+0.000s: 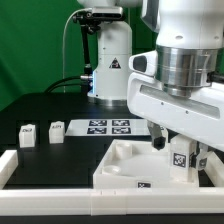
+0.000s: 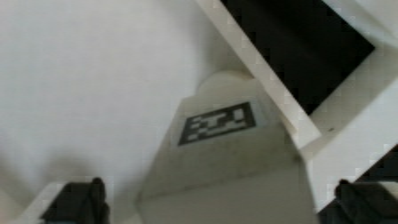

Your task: Assemble one leg

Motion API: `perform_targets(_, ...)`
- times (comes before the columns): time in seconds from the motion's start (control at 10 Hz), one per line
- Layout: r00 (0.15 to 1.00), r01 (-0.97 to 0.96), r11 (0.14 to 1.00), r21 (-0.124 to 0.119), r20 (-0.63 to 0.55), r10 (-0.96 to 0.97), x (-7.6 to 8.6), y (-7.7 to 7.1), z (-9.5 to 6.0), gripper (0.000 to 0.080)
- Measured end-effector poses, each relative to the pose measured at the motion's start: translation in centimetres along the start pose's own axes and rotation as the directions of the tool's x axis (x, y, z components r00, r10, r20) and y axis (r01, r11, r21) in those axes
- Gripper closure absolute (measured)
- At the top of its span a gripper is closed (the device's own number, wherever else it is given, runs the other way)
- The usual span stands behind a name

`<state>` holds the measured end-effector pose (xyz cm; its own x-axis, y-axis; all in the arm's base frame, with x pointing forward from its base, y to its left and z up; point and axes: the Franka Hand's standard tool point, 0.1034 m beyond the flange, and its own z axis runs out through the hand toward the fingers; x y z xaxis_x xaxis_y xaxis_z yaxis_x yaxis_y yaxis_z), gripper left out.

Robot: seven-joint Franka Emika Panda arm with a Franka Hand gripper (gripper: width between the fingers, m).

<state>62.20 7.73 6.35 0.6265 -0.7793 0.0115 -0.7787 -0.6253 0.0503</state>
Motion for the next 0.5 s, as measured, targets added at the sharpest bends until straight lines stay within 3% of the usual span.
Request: perform_targets(0.5,1.0,0.0,1.0,0.0,0.0,0.0,0.0,0.0,0.0,0.015)
